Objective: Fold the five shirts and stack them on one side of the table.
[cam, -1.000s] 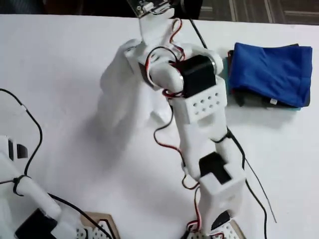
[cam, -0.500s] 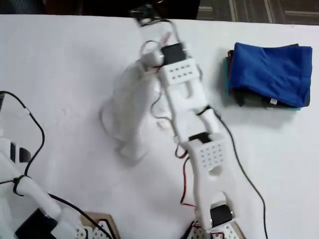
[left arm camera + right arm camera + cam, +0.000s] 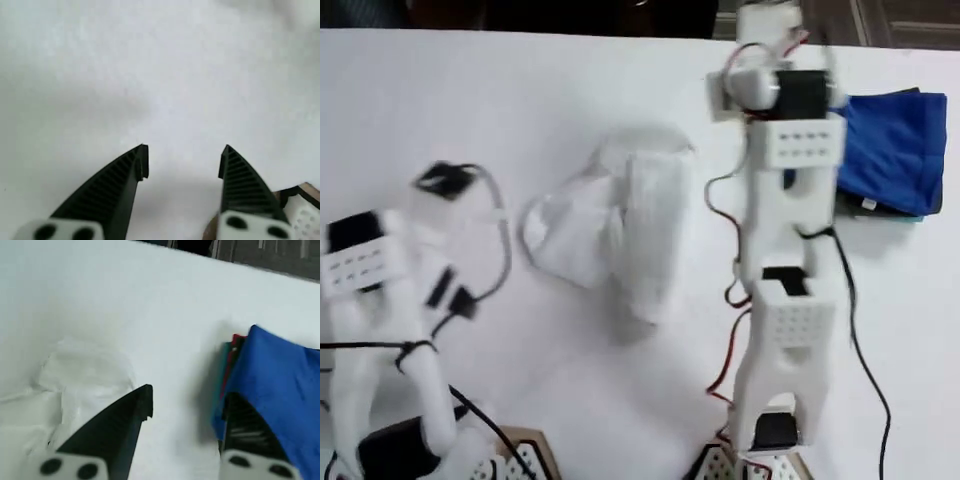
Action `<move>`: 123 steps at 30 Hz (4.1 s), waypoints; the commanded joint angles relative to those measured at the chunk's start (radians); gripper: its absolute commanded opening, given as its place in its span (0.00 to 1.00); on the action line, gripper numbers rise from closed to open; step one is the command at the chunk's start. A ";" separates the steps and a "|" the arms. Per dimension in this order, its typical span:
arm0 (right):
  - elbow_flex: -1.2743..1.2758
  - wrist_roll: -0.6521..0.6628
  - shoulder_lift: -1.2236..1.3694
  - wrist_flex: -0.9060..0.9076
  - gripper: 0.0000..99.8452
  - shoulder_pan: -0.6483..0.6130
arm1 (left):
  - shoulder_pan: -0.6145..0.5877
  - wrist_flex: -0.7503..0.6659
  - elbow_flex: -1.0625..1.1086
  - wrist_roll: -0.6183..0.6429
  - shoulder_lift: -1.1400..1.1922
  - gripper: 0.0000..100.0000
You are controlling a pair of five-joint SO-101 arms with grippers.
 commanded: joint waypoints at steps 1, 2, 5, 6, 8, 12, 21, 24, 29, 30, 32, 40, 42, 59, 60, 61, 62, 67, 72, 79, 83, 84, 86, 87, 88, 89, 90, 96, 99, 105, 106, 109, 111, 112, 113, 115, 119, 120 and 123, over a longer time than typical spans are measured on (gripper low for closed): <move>0.020 0.008 -0.137 0.024 0.22 0.044 | 0.206 0.012 -0.004 0.051 -0.020 0.25; 0.046 0.008 -0.159 0.024 0.22 0.053 | 0.256 0.012 -0.004 0.057 -0.020 0.25; 0.141 0.008 -0.228 0.024 0.23 0.094 | 0.396 0.012 -0.004 0.074 -0.020 0.25; 0.180 0.008 -0.252 0.024 0.23 0.110 | 0.434 0.006 -0.008 0.087 -0.020 0.25; 0.259 0.008 -0.306 0.024 0.22 0.145 | 0.505 -0.002 -0.013 0.133 -0.020 0.25; 0.416 0.008 -0.418 0.024 0.22 0.206 | 0.601 -0.043 -0.004 0.287 -0.005 0.25; 0.644 0.008 -0.647 0.022 0.22 0.259 | 0.760 -0.044 -0.087 0.414 0.351 0.25; 0.695 0.008 -0.685 0.022 0.22 0.257 | 0.763 -0.026 -0.211 0.462 0.457 0.25; 0.773 0.008 -0.713 0.022 0.22 0.260 | 0.773 0.103 -0.415 0.506 0.526 0.25; 0.784 0.008 -0.713 0.022 0.22 0.260 | 0.778 0.130 -0.449 0.517 0.526 0.25; 0.798 0.008 -0.714 0.022 0.22 0.259 | 0.809 0.172 -0.509 0.551 0.529 0.25; 0.798 0.008 -0.714 0.021 0.22 0.257 | 0.982 0.170 -0.544 0.763 0.532 0.25; 0.798 0.008 -0.714 0.021 0.22 0.257 | 0.997 0.146 -0.536 0.773 0.532 0.25; 0.799 0.008 -0.714 0.021 0.22 0.257 | 0.994 0.051 -0.642 0.934 0.847 0.24; 0.799 0.008 -0.714 0.021 0.22 0.257 | 0.994 0.064 -0.667 0.934 0.862 0.24; 0.801 0.008 -0.714 0.021 0.22 0.257 | 0.994 0.081 -0.690 0.933 0.875 0.22; 0.802 0.008 -0.714 0.021 0.22 0.257 | 0.994 0.094 -0.716 0.930 0.882 0.19; 0.862 0.008 -0.714 0.021 0.22 0.255 | 0.994 0.126 -0.816 0.928 0.924 0.10; 0.885 0.008 -0.714 0.021 0.22 0.255 | 0.994 0.126 -0.842 0.933 0.971 0.13; 0.887 0.008 -0.716 0.021 0.22 0.255 | 0.991 0.126 -0.840 0.927 0.967 0.02; 0.887 0.008 -0.716 0.021 0.22 0.255 | 0.933 0.184 -0.842 0.927 0.895 0.03; 0.887 0.008 -0.716 0.021 0.22 0.255 | 0.907 0.201 -0.842 0.925 0.864 0.03; 0.887 0.008 -0.716 0.021 0.22 0.255 | 0.827 0.227 -0.840 0.918 0.792 0.03; 0.887 0.008 -0.716 0.021 0.22 0.255 | 0.781 0.239 -0.842 0.896 0.752 0.03; 0.887 0.008 -0.716 0.021 0.22 0.255 | 0.732 0.250 -0.842 0.867 0.709 0.03; 0.887 0.008 -0.714 0.021 0.22 0.254 | 0.680 0.261 -0.840 0.835 0.664 0.03; 0.887 0.008 -0.711 0.021 0.22 0.246 | 0.628 0.272 -0.837 0.806 0.617 0.03; 0.961 0.008 -0.707 0.015 0.22 0.085 | 0.304 0.287 -0.832 0.663 0.425 0.03; 1.054 0.008 -0.707 -0.041 0.22 -0.064 | 0.176 0.279 -0.832 0.615 0.405 0.03; 1.352 0.008 -0.705 -0.317 0.22 -0.318 | -0.002 0.196 -0.831 0.592 0.405 0.03; 1.412 0.008 -0.705 -0.374 0.22 -0.357 | -0.018 0.183 -0.831 0.592 0.407 0.03; 1.583 0.006 -0.705 -0.541 0.22 -0.458 | -0.055 0.147 -0.819 0.592 0.407 0.03; 1.676 0.002 -0.705 -0.644 0.22 -0.503 | -0.068 0.124 -0.786 0.592 0.405 0.03; 1.714 0.000 -0.705 -0.691 0.23 -0.516 | -0.068 0.112 -0.763 0.592 0.405 0.03; 1.746 -0.002 -0.704 -0.733 0.23 -0.526 | -0.069 0.100 -0.737 0.592 0.405 0.03; 1.798 -0.005 -0.704 -0.820 0.23 -0.536 | -0.069 0.080 -0.694 0.592 0.405 0.03; 1.837 -0.114 -0.657 -0.938 0.30 -0.545 | -0.071 0.068 -0.659 0.594 0.400 0.03; 1.837 -0.127 -0.631 -0.958 0.32 -0.549 | -0.071 0.068 -0.659 0.595 0.399 0.03; 1.837 -0.137 -0.533 -1.020 0.33 -0.578 | -0.072 0.069 -0.661 0.595 0.397 0.03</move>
